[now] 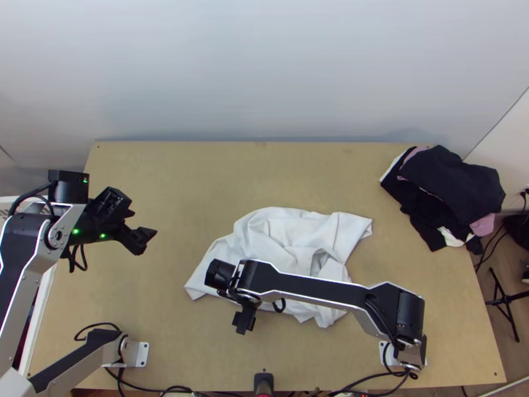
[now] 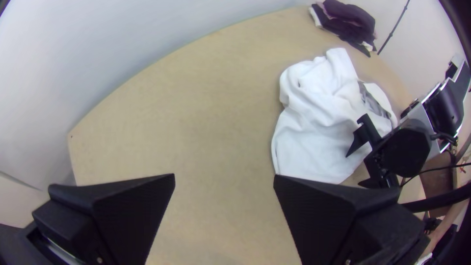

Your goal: Fold the t-shirt

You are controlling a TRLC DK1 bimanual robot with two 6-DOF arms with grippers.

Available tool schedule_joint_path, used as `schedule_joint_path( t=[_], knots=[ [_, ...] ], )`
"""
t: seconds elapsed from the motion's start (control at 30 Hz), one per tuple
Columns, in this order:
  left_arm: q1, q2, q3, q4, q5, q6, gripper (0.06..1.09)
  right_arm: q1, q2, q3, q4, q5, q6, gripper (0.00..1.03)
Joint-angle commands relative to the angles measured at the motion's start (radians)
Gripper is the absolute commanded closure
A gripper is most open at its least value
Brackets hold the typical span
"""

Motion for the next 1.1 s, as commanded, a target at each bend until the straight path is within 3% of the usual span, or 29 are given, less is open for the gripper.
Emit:
schedule_joint_path(
  t=[0.0, 0.27, 0.37, 0.67, 0.8, 0.93, 1.07],
  knots=[
    [0.013, -0.014, -0.015, 0.001, 0.008, 0.001, 0.11, 0.007, 0.003, -0.027, 0.037, 0.05, 0.009, 0.16],
    [0.016, -0.017, -0.022, 0.003, 0.012, 0.0, 0.11, 0.009, 0.003, -0.033, 0.054, 0.063, 0.015, 0.26],
    [0.016, -0.018, -0.022, 0.004, 0.012, 0.0, 0.11, 0.009, 0.003, -0.03, 0.071, 0.063, 0.013, 0.39],
    [0.018, -0.023, -0.032, 0.004, 0.012, 0.003, 0.11, 0.019, 0.016, -0.019, 0.072, 0.064, 0.015, 0.39],
    [0.019, -0.028, -0.035, 0.004, 0.012, 0.004, 0.11, 0.019, 0.022, -0.035, 0.102, 0.064, 0.013, 0.66],
    [0.021, -0.028, -0.036, 0.004, 0.012, 0.007, 0.11, 0.019, 0.025, -0.047, 0.115, 0.064, 0.009, 0.68],
    [0.021, -0.028, -0.033, 0.004, 0.012, 0.007, 0.11, 0.019, 0.022, -0.059, 0.148, 0.066, -0.004, 1.0]
  ],
)
